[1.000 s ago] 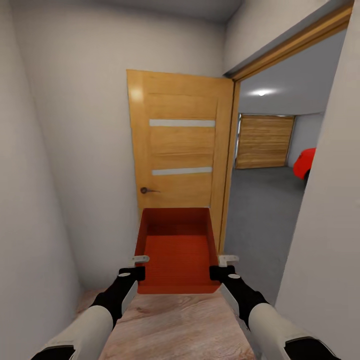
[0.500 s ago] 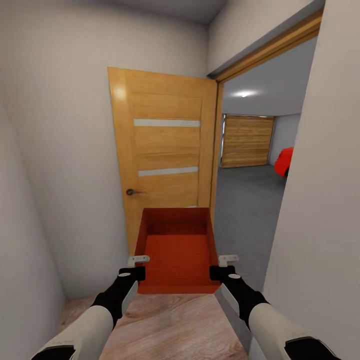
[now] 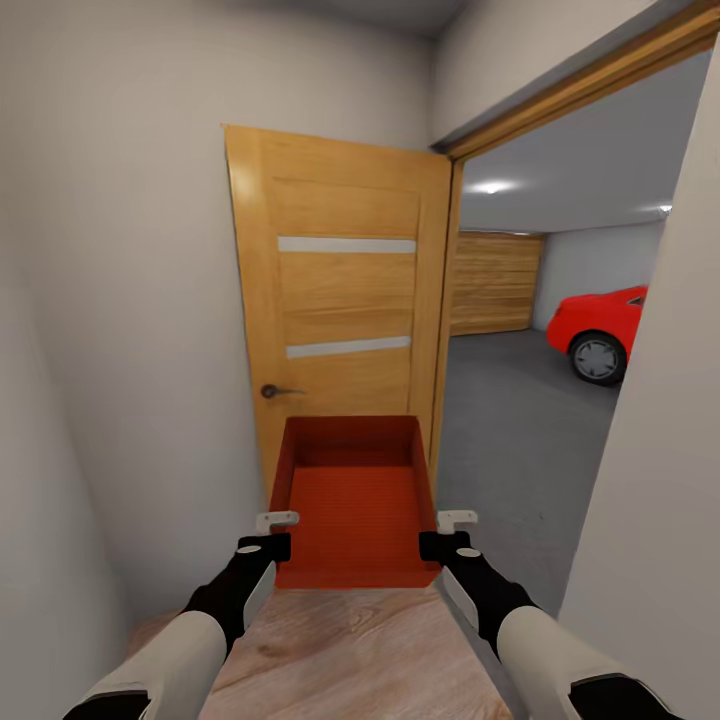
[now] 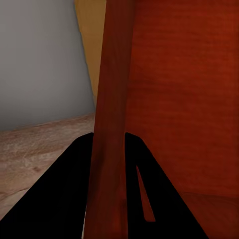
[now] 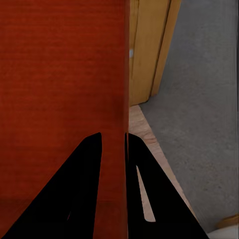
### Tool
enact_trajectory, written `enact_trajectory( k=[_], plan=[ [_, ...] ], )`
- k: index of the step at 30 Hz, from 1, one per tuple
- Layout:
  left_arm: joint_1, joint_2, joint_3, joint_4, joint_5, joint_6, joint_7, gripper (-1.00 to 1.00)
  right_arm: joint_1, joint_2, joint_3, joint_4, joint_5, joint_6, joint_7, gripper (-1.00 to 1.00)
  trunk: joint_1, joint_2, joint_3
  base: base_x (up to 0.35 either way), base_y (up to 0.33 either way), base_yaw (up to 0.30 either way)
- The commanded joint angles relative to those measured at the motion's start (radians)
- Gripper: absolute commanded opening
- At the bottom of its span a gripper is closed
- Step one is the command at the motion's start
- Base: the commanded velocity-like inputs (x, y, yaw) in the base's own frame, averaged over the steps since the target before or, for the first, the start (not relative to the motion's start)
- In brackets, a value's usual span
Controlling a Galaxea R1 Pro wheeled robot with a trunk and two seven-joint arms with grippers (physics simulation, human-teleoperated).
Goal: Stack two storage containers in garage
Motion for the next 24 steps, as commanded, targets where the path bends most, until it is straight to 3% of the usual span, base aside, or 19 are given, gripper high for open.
enact_trajectory(
  k=[1, 24],
  plan=[
    [0.0, -0.001, 0.032, -0.048, 0.041, 0.008, 0.061, -1.0, 0.0, 0.0, 0.005, 0.0, -0.026, 0.005, 0.008, -1.0, 0.001, -0.001, 0.0, 0.185, 0.204, -0.242],
    [0.0, -0.001, 0.03, -0.049, 0.04, 0.007, 0.068, -1.0, 0.0, 0.0, 0.005, 0.0, -0.026, 0.005, 0.008, -1.0, 0.001, -0.001, 0.011, 0.03, 0.028, -0.271]
  ],
)
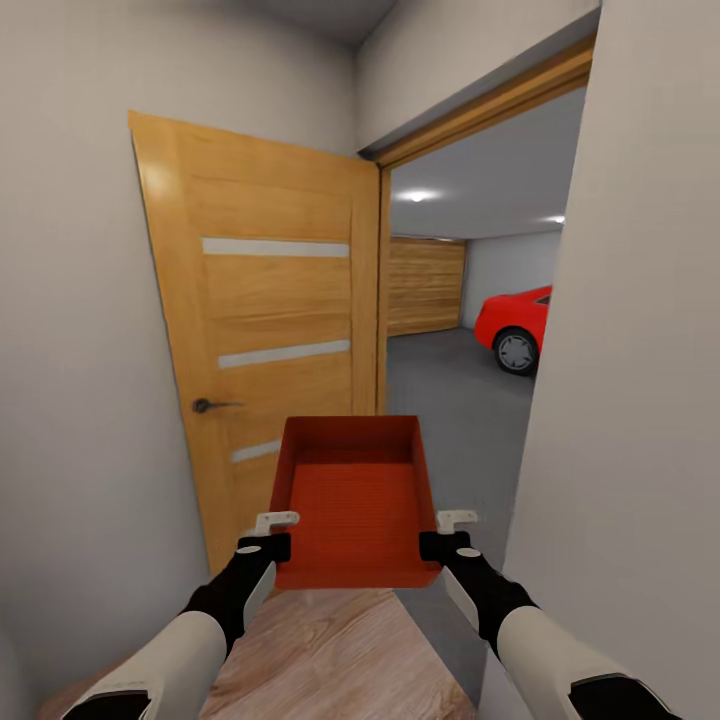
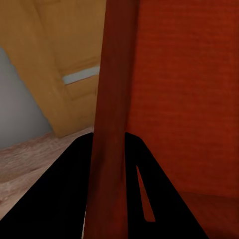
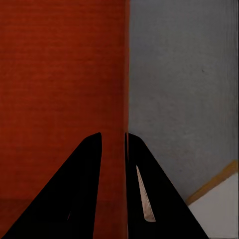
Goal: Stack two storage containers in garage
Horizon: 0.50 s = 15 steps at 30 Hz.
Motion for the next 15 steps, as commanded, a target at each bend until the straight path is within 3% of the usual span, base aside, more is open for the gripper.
enact_trajectory(
  k=[1, 15],
  plan=[
    [0.0, -0.001, 0.032, -0.051, 0.037, 0.008, 0.067, -1.0, 0.0, 0.0, 0.005, 0.0, -0.026, 0.005, 0.007, -1.0, 0.0, -0.001, 0.0, 0.0, 0.0, -0.274],
    [0.0, -0.001, 0.032, -0.051, 0.037, 0.007, 0.067, -1.0, 0.0, 0.0, 0.005, 0.0, -0.026, 0.005, 0.007, -1.0, 0.0, -0.001, 0.0, 0.0, 0.0, -0.257]
  ],
)
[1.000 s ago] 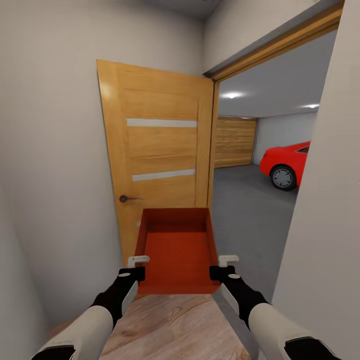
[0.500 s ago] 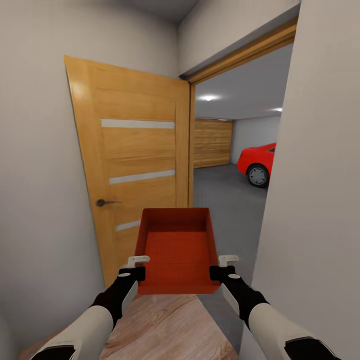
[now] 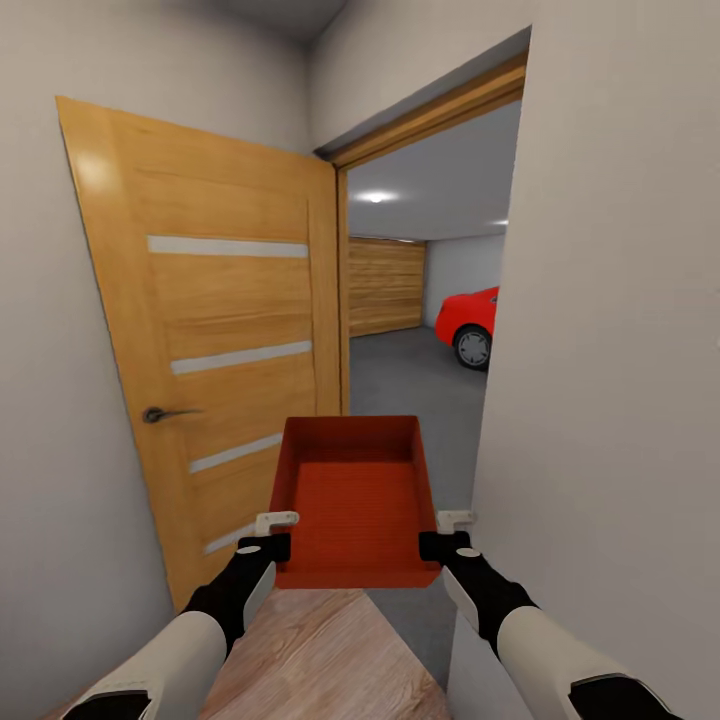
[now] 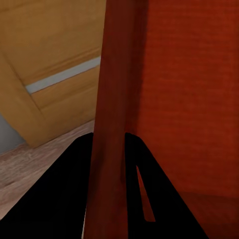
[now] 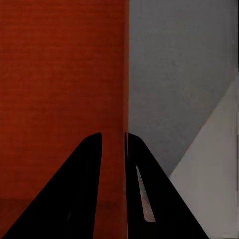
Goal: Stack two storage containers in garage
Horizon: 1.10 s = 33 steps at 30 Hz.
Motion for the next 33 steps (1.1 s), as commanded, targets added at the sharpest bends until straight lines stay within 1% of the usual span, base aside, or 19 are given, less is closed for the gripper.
enact_trajectory(
  k=[1, 6, 16, 25, 33],
  plan=[
    [0.0, -0.002, 0.032, -0.051, 0.036, 0.008, 0.067, -1.0, 0.001, 0.0, 0.004, -0.001, -0.026, 0.005, 0.008, -1.0, 0.0, -0.001, -0.001, 0.0, 0.0, -0.101],
    [0.0, -0.002, 0.034, -0.051, 0.037, 0.01, 0.066, -1.0, 0.001, 0.0, 0.004, -0.001, -0.025, 0.005, 0.008, -1.0, 0.0, -0.001, -0.001, 0.074, 0.06, -0.025],
    [0.0, -0.002, 0.034, -0.05, 0.038, 0.012, 0.058, -1.0, 0.001, 0.0, 0.004, -0.001, -0.025, 0.005, 0.008, -1.0, 0.0, -0.001, -0.001, 0.229, 0.218, -0.001],
    [0.0, -0.002, 0.032, -0.051, 0.036, 0.01, 0.066, -1.0, 0.001, 0.0, 0.004, -0.001, -0.025, 0.005, 0.008, -1.0, 0.0, -0.001, -0.001, 0.213, 0.201, -0.003],
    [0.0, -0.002, 0.031, -0.052, 0.036, 0.008, 0.067, -1.0, 0.001, 0.001, 0.004, -0.001, -0.027, 0.005, 0.008, -1.0, 0.0, -0.001, -0.001, 0.023, 0.021, -0.231]
  ],
)
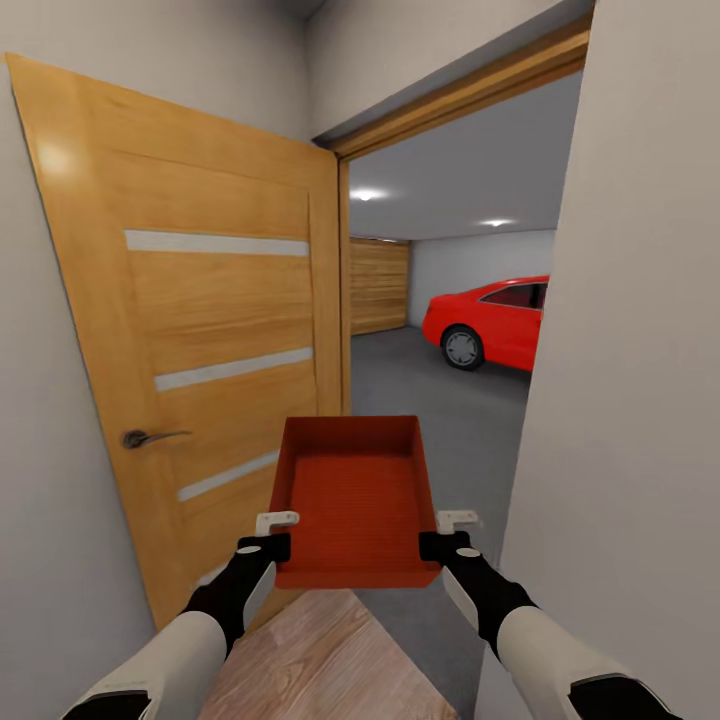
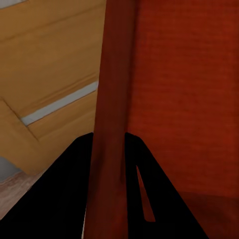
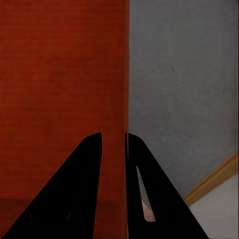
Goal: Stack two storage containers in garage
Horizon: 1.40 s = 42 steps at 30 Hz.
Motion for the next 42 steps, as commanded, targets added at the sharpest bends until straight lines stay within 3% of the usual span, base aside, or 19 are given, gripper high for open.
enact_trajectory(
  k=[1, 22, 36, 42],
  plan=[
    [0.0, -0.002, 0.03, -0.051, 0.038, 0.008, 0.068, -1.0, 0.001, 0.0, 0.002, 0.0, -0.026, 0.005, 0.01, -1.0, 0.0, -0.001, -0.001, 0.001, 0.001, -0.279],
    [0.0, -0.002, 0.03, -0.051, 0.037, 0.008, 0.068, -1.0, 0.001, 0.0, 0.002, 0.0, -0.026, 0.005, 0.01, -1.0, 0.0, -0.001, -0.001, 0.01, 0.01, -0.236],
    [0.0, -0.002, 0.031, -0.051, 0.038, 0.011, 0.067, -1.0, 0.001, 0.0, 0.002, 0.0, -0.026, 0.005, 0.011, -1.0, 0.0, -0.001, -0.001, 0.219, 0.231, -0.008],
    [0.0, -0.002, 0.028, -0.051, 0.038, 0.009, 0.068, -1.0, 0.001, 0.0, 0.002, 0.0, -0.026, 0.005, 0.01, -1.0, 0.0, -0.001, -0.001, 0.228, 0.242, -0.205]
  ],
)
